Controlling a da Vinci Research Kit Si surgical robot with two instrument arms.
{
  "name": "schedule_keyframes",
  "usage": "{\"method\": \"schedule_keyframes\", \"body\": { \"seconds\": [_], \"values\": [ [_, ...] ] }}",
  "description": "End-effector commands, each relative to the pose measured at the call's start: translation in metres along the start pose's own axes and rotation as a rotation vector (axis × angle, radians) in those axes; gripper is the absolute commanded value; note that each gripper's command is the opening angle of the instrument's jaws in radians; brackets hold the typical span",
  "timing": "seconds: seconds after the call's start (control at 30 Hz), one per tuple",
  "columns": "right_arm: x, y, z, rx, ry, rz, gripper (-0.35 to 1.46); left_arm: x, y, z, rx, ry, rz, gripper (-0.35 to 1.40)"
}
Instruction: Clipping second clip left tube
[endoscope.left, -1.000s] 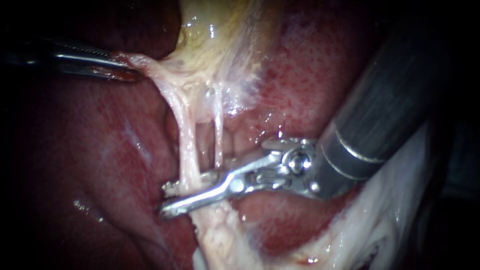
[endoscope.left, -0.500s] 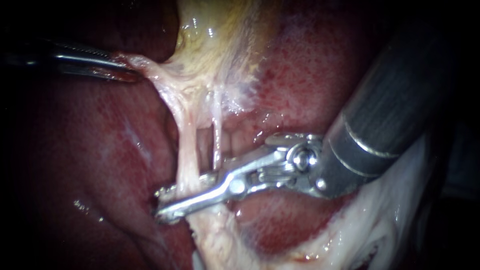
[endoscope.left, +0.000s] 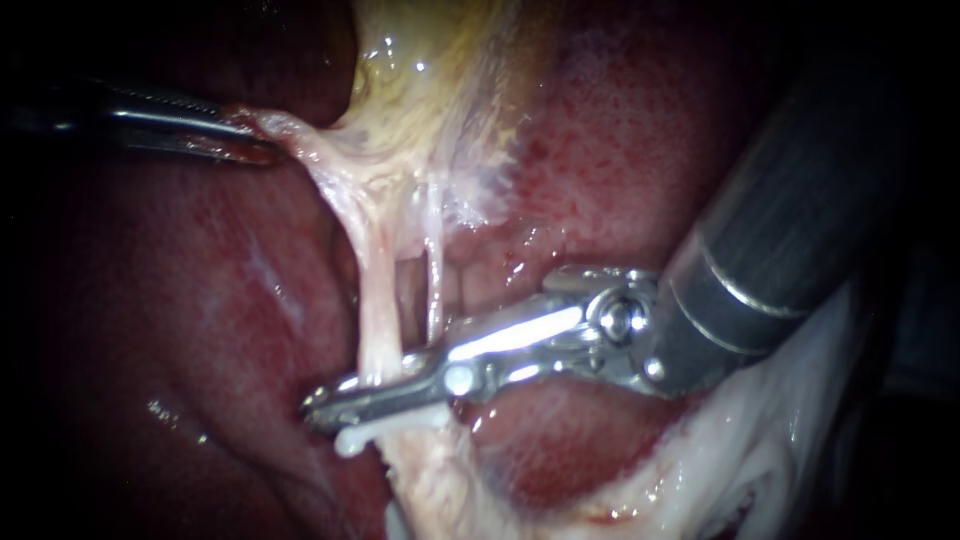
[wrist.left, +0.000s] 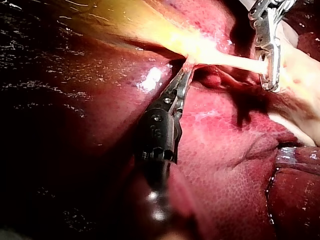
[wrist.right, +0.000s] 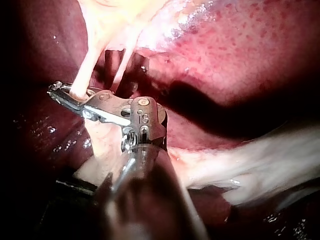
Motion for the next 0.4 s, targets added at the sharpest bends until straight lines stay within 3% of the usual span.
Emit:
{"method": "schedule_keyframes", "body": {
  "seconds": [0.03, 0.4],
  "values": [
    [0.0000, -0.0001, -0.0001, 0.000, -0.001, -0.008, -0.35, 0.0000, 0.0000, 0.0000, 0.000, 0.000, 0.000, -0.35],
    [-0.0002, 0.0004, 0.0000, -0.002, -0.007, -0.069, -0.35, 0.0001, -0.0001, 0.0002, 0.001, 0.000, 0.000, -0.35]
  ]
}}
